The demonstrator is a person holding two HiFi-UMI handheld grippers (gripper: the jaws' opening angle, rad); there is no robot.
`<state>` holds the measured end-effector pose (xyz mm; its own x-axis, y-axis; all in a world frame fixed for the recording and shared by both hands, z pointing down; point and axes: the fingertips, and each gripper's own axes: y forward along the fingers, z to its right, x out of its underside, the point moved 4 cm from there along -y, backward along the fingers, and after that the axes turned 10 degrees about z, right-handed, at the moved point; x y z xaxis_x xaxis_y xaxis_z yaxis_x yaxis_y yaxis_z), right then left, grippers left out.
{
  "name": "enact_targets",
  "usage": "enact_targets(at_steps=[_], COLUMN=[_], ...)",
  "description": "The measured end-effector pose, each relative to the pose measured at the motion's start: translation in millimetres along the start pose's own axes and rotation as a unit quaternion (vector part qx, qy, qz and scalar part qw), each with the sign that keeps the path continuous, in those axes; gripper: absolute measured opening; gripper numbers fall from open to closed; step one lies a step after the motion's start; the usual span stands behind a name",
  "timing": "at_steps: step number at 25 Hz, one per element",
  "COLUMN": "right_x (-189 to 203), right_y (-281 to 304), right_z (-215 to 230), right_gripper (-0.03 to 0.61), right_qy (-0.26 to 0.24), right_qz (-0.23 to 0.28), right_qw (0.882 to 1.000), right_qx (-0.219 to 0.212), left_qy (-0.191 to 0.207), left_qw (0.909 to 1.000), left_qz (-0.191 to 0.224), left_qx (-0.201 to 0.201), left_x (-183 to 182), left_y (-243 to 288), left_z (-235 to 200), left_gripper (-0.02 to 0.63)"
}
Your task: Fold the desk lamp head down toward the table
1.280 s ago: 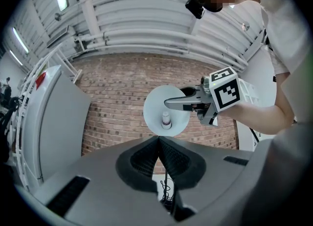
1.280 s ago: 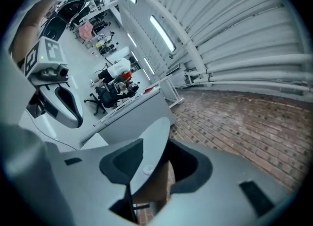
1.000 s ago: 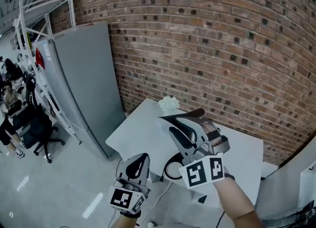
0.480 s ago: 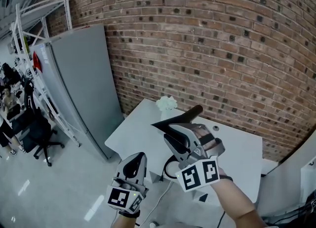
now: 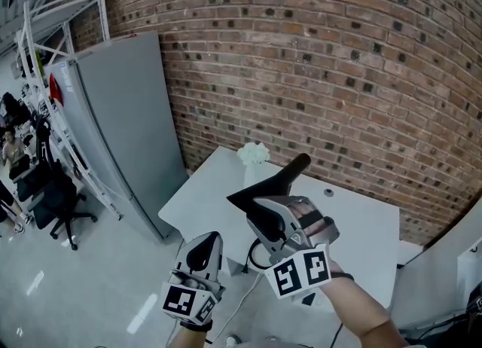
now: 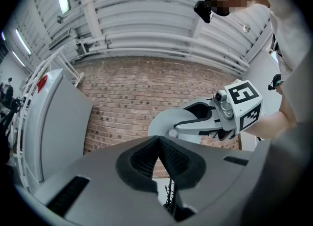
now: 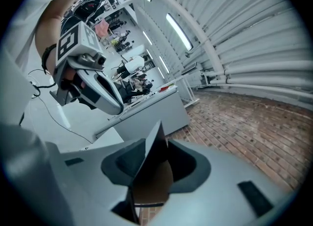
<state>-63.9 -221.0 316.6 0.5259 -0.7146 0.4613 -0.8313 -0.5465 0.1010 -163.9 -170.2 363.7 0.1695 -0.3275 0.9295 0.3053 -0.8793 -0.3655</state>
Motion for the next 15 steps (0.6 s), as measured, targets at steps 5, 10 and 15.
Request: enact_targets(at_steps=[5, 10, 15], right_x=[2.6, 6.3, 17.3], right_y=[0.3, 0.7, 2.1], right_z=[-14.0, -29.4, -57.3], right_gripper=[0.146, 0.147, 0.165], right_qy=[0.011, 0.024, 0.046], right_qz=[0.001, -0.001, -0.009], right_qw=[1.0, 0.999, 0.997], right_qx=[-0.011, -0.026, -0.059], left_qy=[0.001, 0.002, 0.003], left_qw=[1.0, 0.9999, 0.9998], left_qz=[-0.003, -0.007, -0.01], left_qx=[-0.001, -0.007, -0.014], left_x=[2.0, 2.7, 5.9], left_y=[-1.4, -4.5, -8.3], left_z=[1.6, -0.2, -2.2], left_gripper=[0.008, 0.008, 0.008])
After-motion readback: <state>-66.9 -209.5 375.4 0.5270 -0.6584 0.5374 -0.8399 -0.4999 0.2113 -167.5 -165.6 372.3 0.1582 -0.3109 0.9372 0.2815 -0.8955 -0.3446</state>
